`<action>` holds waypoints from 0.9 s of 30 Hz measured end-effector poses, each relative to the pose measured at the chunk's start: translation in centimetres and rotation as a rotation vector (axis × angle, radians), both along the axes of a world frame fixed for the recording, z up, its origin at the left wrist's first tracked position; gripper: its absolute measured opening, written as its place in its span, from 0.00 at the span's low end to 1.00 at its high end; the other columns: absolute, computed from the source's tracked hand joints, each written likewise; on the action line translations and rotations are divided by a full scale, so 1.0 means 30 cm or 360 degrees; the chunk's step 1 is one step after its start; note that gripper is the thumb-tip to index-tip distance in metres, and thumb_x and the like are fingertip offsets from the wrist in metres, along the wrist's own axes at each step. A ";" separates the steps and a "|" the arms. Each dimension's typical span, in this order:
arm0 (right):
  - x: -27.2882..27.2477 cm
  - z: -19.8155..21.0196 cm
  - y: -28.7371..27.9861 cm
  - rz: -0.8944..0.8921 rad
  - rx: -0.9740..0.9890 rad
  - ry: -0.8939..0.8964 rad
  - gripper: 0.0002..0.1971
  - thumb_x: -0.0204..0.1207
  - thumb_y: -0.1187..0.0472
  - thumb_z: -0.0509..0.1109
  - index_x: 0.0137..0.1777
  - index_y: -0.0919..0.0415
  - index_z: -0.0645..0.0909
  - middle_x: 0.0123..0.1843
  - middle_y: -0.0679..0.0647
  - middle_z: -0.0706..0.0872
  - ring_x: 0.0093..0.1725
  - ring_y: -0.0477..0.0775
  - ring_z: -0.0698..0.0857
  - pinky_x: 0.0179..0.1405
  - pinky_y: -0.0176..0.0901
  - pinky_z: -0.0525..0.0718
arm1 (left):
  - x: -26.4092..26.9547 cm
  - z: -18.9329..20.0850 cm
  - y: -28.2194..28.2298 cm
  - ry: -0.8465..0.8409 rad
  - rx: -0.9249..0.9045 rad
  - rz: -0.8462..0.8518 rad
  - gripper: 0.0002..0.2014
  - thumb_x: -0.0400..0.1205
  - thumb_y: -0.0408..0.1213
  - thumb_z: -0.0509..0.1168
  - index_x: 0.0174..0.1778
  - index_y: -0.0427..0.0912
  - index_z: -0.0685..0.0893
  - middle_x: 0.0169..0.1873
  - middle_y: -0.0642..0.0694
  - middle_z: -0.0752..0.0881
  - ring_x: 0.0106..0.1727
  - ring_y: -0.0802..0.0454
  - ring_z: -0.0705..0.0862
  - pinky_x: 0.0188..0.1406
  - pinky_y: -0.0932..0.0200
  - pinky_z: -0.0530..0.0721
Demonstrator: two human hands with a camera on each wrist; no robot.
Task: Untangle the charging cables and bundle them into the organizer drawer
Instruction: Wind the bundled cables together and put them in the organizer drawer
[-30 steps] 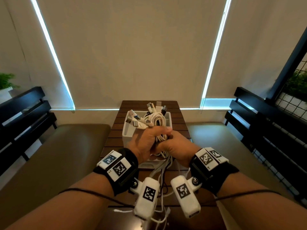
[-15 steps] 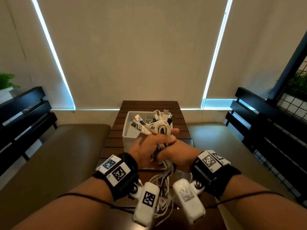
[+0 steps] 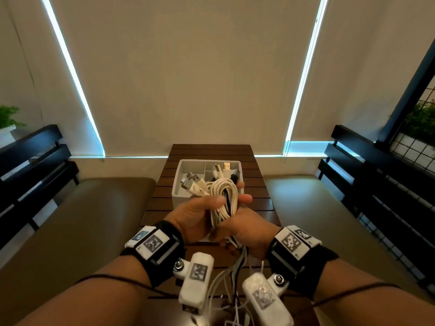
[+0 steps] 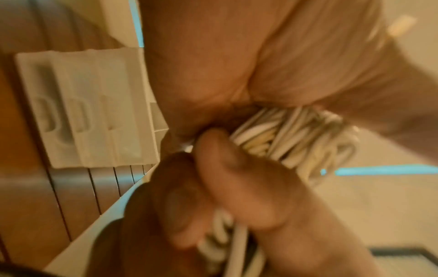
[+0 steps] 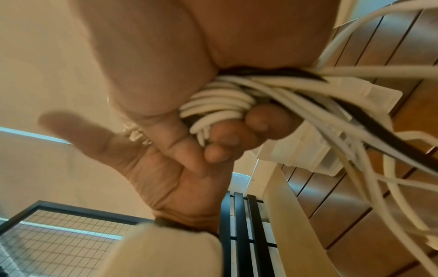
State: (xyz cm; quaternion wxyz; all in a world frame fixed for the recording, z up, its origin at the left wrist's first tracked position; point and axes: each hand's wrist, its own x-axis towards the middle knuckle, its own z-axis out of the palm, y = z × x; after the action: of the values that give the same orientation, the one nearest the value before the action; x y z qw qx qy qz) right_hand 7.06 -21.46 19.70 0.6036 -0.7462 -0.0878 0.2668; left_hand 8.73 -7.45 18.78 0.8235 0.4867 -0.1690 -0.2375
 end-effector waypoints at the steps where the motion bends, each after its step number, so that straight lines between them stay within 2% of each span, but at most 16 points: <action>1: -0.001 0.004 -0.001 0.0003 -0.0006 -0.0009 0.05 0.62 0.72 0.73 0.38 0.68 0.80 0.26 0.59 0.79 0.23 0.57 0.75 0.20 0.38 0.75 | 0.002 -0.002 0.003 0.0024 -0.0134 -0.0057 0.46 0.62 0.48 0.84 0.75 0.40 0.75 0.60 0.35 0.87 0.60 0.41 0.86 0.59 0.38 0.82; 3: -0.001 0.007 -0.001 0.0044 -0.0019 -0.0076 0.06 0.62 0.73 0.74 0.36 0.65 0.82 0.28 0.58 0.81 0.27 0.58 0.78 0.26 0.42 0.78 | 0.000 -0.001 -0.011 0.0039 -0.0197 -0.0010 0.44 0.60 0.48 0.85 0.72 0.39 0.79 0.51 0.38 0.91 0.60 0.42 0.86 0.59 0.43 0.83; 5: 0.006 0.004 -0.005 0.0062 -0.0030 -0.0152 0.10 0.63 0.76 0.73 0.30 0.60 0.83 0.27 0.53 0.83 0.28 0.54 0.81 0.31 0.45 0.80 | -0.002 0.000 -0.037 0.0082 -0.0106 0.0184 0.34 0.56 0.40 0.84 0.59 0.38 0.85 0.41 0.42 0.91 0.56 0.43 0.87 0.58 0.44 0.84; 7: 0.008 0.008 -0.010 0.0076 0.0042 -0.0073 0.13 0.65 0.77 0.72 0.30 0.58 0.83 0.26 0.52 0.84 0.27 0.51 0.82 0.29 0.43 0.81 | -0.009 0.003 -0.056 0.0156 -0.0014 0.0364 0.24 0.58 0.36 0.78 0.50 0.36 0.85 0.40 0.40 0.90 0.49 0.45 0.89 0.49 0.48 0.87; 9: 0.015 0.010 -0.019 0.0157 0.0116 0.0024 0.10 0.67 0.75 0.72 0.34 0.59 0.86 0.31 0.54 0.87 0.30 0.52 0.85 0.33 0.45 0.83 | -0.015 0.005 -0.063 0.0223 0.0073 0.0482 0.15 0.59 0.36 0.75 0.41 0.34 0.87 0.40 0.37 0.89 0.42 0.46 0.89 0.42 0.51 0.88; 12: 0.013 0.019 -0.030 0.0226 0.0326 0.0220 0.07 0.70 0.71 0.71 0.41 0.60 0.88 0.38 0.58 0.90 0.37 0.55 0.89 0.42 0.47 0.87 | -0.027 0.008 -0.074 0.0233 0.0152 0.0509 0.10 0.61 0.36 0.74 0.34 0.34 0.88 0.36 0.38 0.86 0.39 0.47 0.87 0.43 0.52 0.87; 14: 0.015 0.012 -0.031 0.0266 0.0407 0.0280 0.07 0.67 0.71 0.72 0.41 0.61 0.89 0.40 0.61 0.90 0.41 0.59 0.89 0.48 0.51 0.87 | -0.037 0.012 -0.082 0.0240 0.0161 0.0536 0.03 0.65 0.32 0.72 0.30 0.35 0.88 0.35 0.38 0.87 0.40 0.47 0.87 0.44 0.52 0.87; 15: 0.015 0.001 -0.029 0.0261 0.0403 0.0264 0.08 0.67 0.73 0.71 0.40 0.63 0.89 0.40 0.62 0.90 0.41 0.60 0.89 0.48 0.52 0.88 | -0.037 0.008 -0.082 0.0215 0.0180 0.0555 0.03 0.65 0.31 0.71 0.28 0.36 0.88 0.35 0.38 0.87 0.40 0.47 0.87 0.44 0.53 0.87; 17: 0.008 -0.011 -0.014 0.0184 0.0330 0.0197 0.08 0.66 0.77 0.69 0.35 0.66 0.87 0.35 0.62 0.88 0.33 0.59 0.87 0.35 0.47 0.87 | -0.033 0.005 -0.081 0.0186 0.0228 0.0580 0.02 0.64 0.31 0.71 0.26 0.37 0.88 0.34 0.39 0.87 0.40 0.47 0.87 0.44 0.53 0.87; 19: 0.003 -0.017 0.008 0.0096 0.0233 0.0103 0.05 0.61 0.75 0.70 0.34 0.68 0.85 0.33 0.65 0.84 0.28 0.60 0.82 0.29 0.44 0.82 | -0.027 -0.002 -0.071 0.0221 0.0215 0.0586 0.01 0.63 0.31 0.72 0.26 0.38 0.88 0.35 0.39 0.87 0.38 0.48 0.87 0.43 0.53 0.86; 22: -0.006 -0.024 0.021 -0.0002 0.0192 0.0005 0.07 0.63 0.78 0.68 0.37 0.69 0.83 0.31 0.64 0.83 0.26 0.57 0.83 0.28 0.42 0.81 | -0.026 -0.013 -0.067 0.0219 0.0172 0.0607 0.02 0.63 0.30 0.72 0.24 0.38 0.86 0.33 0.40 0.86 0.35 0.50 0.87 0.39 0.55 0.86; 24: -0.013 -0.021 0.026 -0.0073 0.0153 -0.0079 0.11 0.62 0.80 0.67 0.42 0.68 0.83 0.36 0.66 0.84 0.34 0.61 0.86 0.35 0.47 0.84 | -0.027 -0.012 -0.073 0.0202 0.0158 0.0634 0.04 0.63 0.31 0.70 0.22 0.39 0.85 0.30 0.42 0.86 0.34 0.51 0.86 0.40 0.55 0.86; 25: -0.013 -0.023 0.033 -0.0092 0.0134 -0.0114 0.12 0.61 0.80 0.67 0.41 0.67 0.84 0.37 0.67 0.84 0.38 0.63 0.86 0.39 0.51 0.84 | -0.026 -0.012 -0.078 0.0201 0.0170 0.0645 0.05 0.62 0.31 0.69 0.21 0.40 0.85 0.30 0.42 0.86 0.35 0.51 0.86 0.41 0.55 0.85; 27: -0.006 -0.031 0.044 -0.0108 0.0101 -0.0147 0.13 0.61 0.81 0.66 0.37 0.63 0.84 0.36 0.65 0.84 0.39 0.63 0.85 0.40 0.52 0.83 | -0.018 -0.013 -0.079 0.0231 0.0205 0.0643 0.04 0.62 0.33 0.71 0.22 0.39 0.85 0.34 0.40 0.87 0.39 0.49 0.87 0.44 0.54 0.86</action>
State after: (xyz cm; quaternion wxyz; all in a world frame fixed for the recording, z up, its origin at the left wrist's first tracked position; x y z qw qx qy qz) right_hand 6.90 -20.15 18.76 0.6309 -0.7407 -0.0986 0.2085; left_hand 8.17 -9.82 18.40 0.8316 0.5438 0.0070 -0.1124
